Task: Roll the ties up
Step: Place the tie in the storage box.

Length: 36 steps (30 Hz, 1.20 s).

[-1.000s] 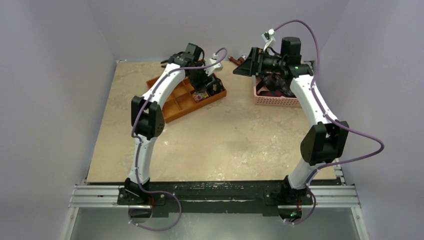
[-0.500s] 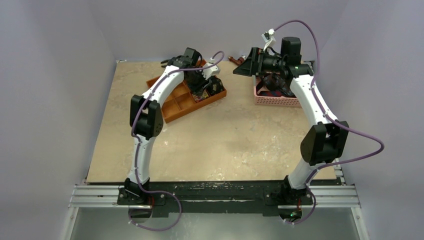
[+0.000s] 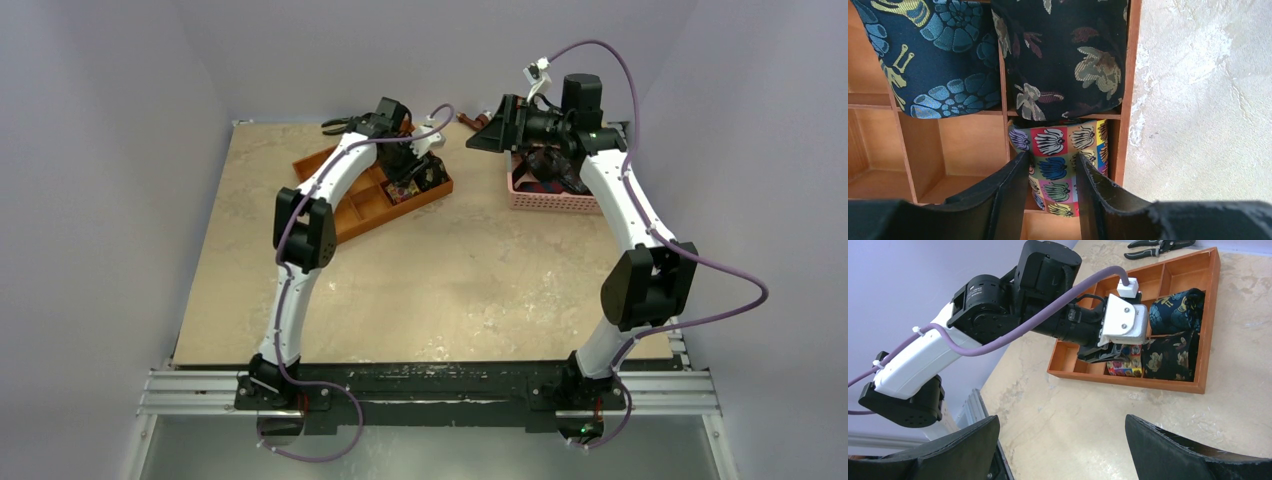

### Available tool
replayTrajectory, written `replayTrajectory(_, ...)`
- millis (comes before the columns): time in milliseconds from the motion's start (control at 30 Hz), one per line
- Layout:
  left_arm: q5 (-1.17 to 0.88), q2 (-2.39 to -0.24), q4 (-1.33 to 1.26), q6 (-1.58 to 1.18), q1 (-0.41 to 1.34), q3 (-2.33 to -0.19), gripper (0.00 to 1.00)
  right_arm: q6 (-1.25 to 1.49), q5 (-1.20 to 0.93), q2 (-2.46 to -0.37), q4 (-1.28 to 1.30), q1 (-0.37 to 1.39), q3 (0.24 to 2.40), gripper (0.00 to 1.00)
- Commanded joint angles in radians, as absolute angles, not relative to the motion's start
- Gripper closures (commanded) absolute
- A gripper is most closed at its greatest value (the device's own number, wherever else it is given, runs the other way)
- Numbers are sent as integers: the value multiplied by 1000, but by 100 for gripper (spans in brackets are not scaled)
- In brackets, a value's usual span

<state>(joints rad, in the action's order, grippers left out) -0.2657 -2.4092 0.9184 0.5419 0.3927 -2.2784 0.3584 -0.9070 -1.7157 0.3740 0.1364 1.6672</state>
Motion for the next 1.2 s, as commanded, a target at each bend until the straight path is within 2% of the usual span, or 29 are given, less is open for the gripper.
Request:
replayTrajectory(0, -232, -2412, 912, 573, 405, -2319, 62, 363, -919, -1728, 339, 131, 1715, 2)
replayTrajectory(267, -179, -2404, 873, 674, 426, -2254, 61, 368, -919, -1738, 338, 131, 1724, 2)
replayTrajectory(400, -186, -2387, 860, 691, 426, -2255, 57, 370, -919, -1738, 338, 131, 1720, 2)
replayTrajectory(833, -222, -2190, 895, 634, 419, -2274, 26, 287, -896, -1759, 393, 132, 1779, 2)
replayTrajectory(967, -222, -2104, 906, 579, 399, -2250, 7, 204, -855, -1771, 451, 129, 1831, 2)
replayTrajectory(1167, -322, -1954, 878, 389, 312, -2158, 3, 34, -736, -1805, 569, 125, 1941, 2)
